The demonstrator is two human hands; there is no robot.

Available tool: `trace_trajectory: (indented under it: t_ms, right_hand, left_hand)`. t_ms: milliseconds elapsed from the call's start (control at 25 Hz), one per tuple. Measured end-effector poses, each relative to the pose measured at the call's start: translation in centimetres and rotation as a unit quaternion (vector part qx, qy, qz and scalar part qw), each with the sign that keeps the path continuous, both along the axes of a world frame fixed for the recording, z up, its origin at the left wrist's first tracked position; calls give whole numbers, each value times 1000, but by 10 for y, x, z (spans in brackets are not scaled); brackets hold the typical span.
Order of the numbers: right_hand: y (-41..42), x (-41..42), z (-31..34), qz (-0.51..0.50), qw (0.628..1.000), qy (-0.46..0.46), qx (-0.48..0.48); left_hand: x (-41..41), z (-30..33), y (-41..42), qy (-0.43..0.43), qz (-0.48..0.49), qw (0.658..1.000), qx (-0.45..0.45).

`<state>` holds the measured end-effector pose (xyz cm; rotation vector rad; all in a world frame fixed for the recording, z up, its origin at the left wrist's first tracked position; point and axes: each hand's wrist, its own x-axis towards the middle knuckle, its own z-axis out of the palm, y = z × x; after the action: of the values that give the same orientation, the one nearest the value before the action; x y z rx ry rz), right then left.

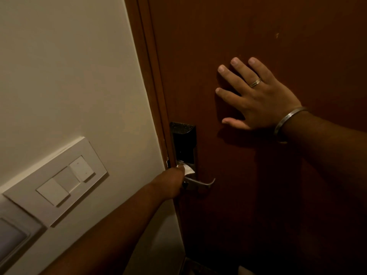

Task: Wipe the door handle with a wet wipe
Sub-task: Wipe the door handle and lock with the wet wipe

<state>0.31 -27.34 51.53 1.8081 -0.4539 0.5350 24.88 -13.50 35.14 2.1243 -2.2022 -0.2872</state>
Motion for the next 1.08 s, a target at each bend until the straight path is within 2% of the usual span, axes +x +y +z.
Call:
trace_trajectory:
  t_ms: [200,400,560,760,840,880,960,1000,1080]
  right_hand:
    - [0,1,-2,-2,1000,0,-3]
    - [2,2,-1,-11,1000,4,-3]
    - [1,0,0,-9,1000,1,-1]
    - [2,2,-1,-13,1000,7,-5]
    - [1,1,-1,-12,1000,7,-9]
    - [1,0,-1,-14,1000,5,-11]
    - [1,0,0,-17,1000,5,-5]
    - [2,1,-1,-17,1000,6,1]
    - [3,2,-3,-19,1000,5,4]
  left_hand:
    - [12,-10,17,-2,-42,999,-1]
    - [8,-4,1,42,-15,999,-14]
    - [23,-13,19,-9,-81,996,-33]
    - [21,-10,4,27,-41,998,-49]
    - [21,-11,9,-11,-66,994,-90]
    - [18,-13,13,-59,-98,984,-137]
    - [11,-21,20,-166,-133,962,-172]
    - [6,-25,21,-191,-124,956,-183]
    - [2,-30,20,-184,-100,959,-190]
